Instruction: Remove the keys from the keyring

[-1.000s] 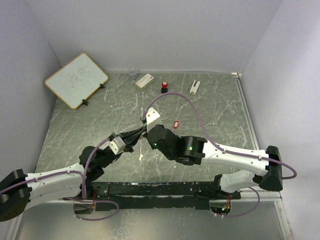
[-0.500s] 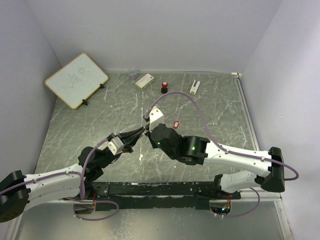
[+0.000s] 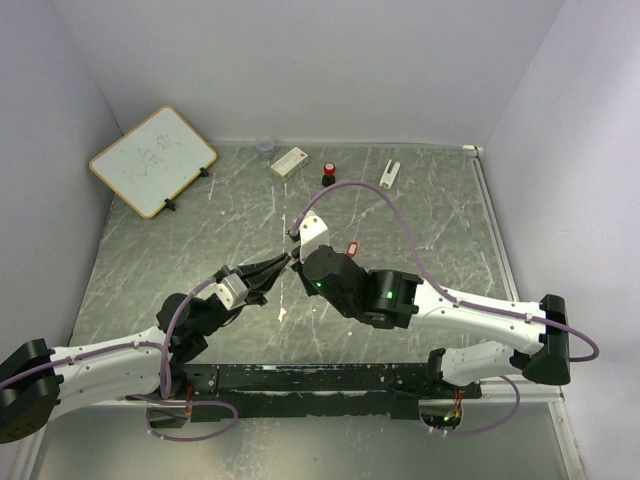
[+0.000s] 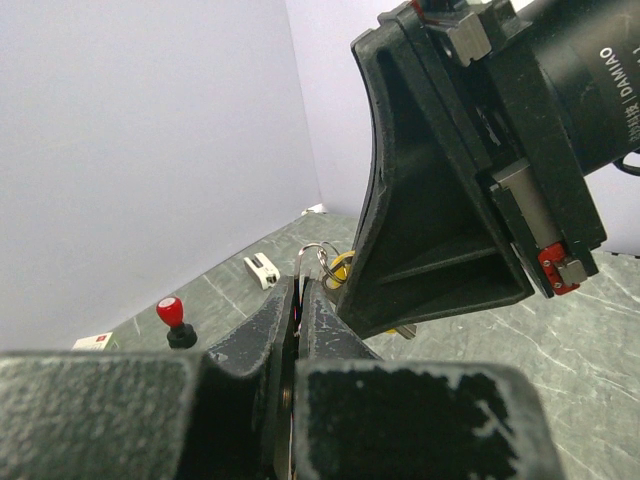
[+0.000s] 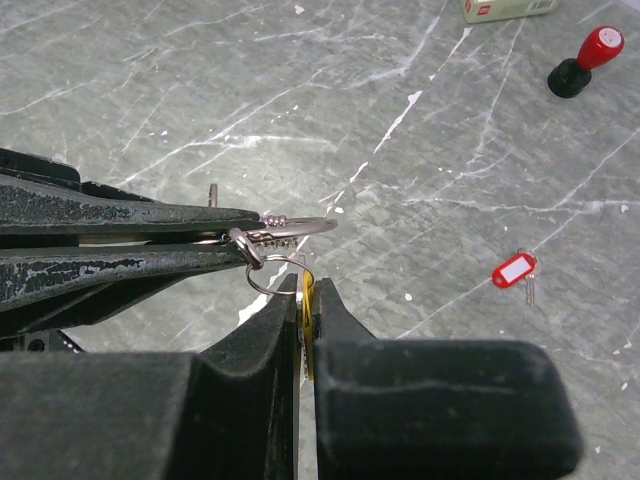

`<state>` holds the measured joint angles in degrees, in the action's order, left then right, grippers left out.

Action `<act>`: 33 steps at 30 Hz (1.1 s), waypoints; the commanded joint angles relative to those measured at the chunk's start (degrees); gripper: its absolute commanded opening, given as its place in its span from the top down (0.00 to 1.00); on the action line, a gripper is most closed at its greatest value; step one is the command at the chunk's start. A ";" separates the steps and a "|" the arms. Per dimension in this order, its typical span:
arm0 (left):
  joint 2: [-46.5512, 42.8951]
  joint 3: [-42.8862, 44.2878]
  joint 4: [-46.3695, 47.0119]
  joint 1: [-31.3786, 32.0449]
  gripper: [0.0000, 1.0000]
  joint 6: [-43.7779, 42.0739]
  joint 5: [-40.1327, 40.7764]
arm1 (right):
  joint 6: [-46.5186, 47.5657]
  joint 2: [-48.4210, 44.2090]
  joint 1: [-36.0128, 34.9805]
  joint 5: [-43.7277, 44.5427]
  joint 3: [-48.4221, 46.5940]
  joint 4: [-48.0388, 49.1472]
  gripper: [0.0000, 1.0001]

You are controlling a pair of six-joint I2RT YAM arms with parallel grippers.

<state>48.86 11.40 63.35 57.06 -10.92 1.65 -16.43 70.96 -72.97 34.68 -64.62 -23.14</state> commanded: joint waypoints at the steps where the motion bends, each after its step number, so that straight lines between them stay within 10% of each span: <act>1: -2.04 2.60 12.23 -0.19 0.93 0.85 -0.64 | 1.64 0.49 1.85 5.38 1.73 -5.24 1.00; 33: -7.12 3.94 11.52 -0.18 0.93 12.38 -11.95 | 12.03 -3.29 3.33 2.84 5.67 3.84 1.00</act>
<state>45.06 11.62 63.59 56.60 -1.43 -4.40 -6.55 67.00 -72.93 29.26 -61.14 -15.51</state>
